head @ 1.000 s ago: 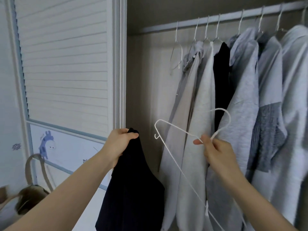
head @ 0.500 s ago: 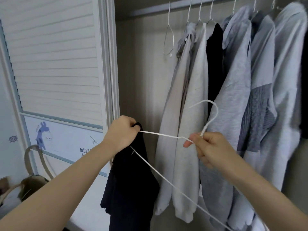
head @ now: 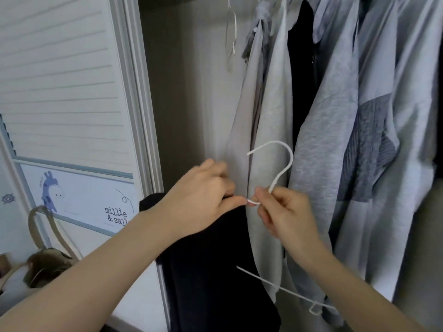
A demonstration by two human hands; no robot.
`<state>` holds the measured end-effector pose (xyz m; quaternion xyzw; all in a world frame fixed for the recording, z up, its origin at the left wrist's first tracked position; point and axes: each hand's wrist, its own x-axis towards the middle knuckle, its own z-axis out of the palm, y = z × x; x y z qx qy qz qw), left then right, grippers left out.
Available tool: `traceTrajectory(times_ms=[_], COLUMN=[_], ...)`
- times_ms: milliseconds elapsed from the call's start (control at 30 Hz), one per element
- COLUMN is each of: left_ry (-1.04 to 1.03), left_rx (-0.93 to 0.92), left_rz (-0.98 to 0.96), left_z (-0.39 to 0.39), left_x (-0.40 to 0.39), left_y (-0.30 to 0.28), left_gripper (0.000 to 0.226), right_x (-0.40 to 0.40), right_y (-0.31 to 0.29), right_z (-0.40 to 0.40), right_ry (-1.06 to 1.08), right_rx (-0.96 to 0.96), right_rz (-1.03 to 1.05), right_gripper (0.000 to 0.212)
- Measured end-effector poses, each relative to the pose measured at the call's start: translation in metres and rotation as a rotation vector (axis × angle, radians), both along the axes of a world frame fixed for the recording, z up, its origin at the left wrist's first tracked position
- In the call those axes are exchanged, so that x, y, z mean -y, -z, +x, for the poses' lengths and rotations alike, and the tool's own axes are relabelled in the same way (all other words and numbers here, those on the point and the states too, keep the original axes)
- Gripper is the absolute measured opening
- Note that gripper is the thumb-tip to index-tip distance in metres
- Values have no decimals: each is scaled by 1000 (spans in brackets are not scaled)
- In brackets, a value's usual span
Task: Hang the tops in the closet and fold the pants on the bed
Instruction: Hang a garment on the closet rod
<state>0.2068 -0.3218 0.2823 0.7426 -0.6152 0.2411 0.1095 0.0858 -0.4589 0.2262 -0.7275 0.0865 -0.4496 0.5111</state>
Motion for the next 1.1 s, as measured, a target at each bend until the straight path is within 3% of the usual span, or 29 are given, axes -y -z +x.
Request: traceTrajectory(times_ms=[133, 267, 367, 433, 533, 667, 833, 967, 1033, 1100], left_ry=[-22, 15, 74, 91, 88, 41, 40, 92, 123, 108], left_rx=[-296, -400, -508, -521, -510, -567, -584, -819, -901, -869], left_rz=[-98, -425, -590, -624, -642, -721, -744, -910, -945, -914], left_z=[7, 15, 19, 19, 20, 32, 31, 42, 52, 63], left_x=[6, 7, 11, 11, 7, -1, -5, -14, -24, -35], left_y=[13, 2, -12, -18, -22, -22, -15, -22, -24, -23], left_gripper=[50, 47, 46, 46, 44, 37, 38, 44, 47, 46], right_x=[4, -8, -24, -26, -25, -31, -42, -32, -17, 7], right_y=[-11, -3, 19, 29, 26, 24, 36, 42, 46, 49], right_z=[-10, -21, -13, -6, -4, -11, -10, -4, -6, -7], right_ry=[174, 126, -74, -65, -13, -93, -334, -620, -575, -401], right_rx=[5, 255, 27, -118, -106, -103, -11, -343, -468, -548], right_rz=[-261, -311, -241, -295, -343, -498, -264, -183, -258, -540], right_gripper=[7, 27, 37, 44, 46, 48, 47, 28, 11, 16])
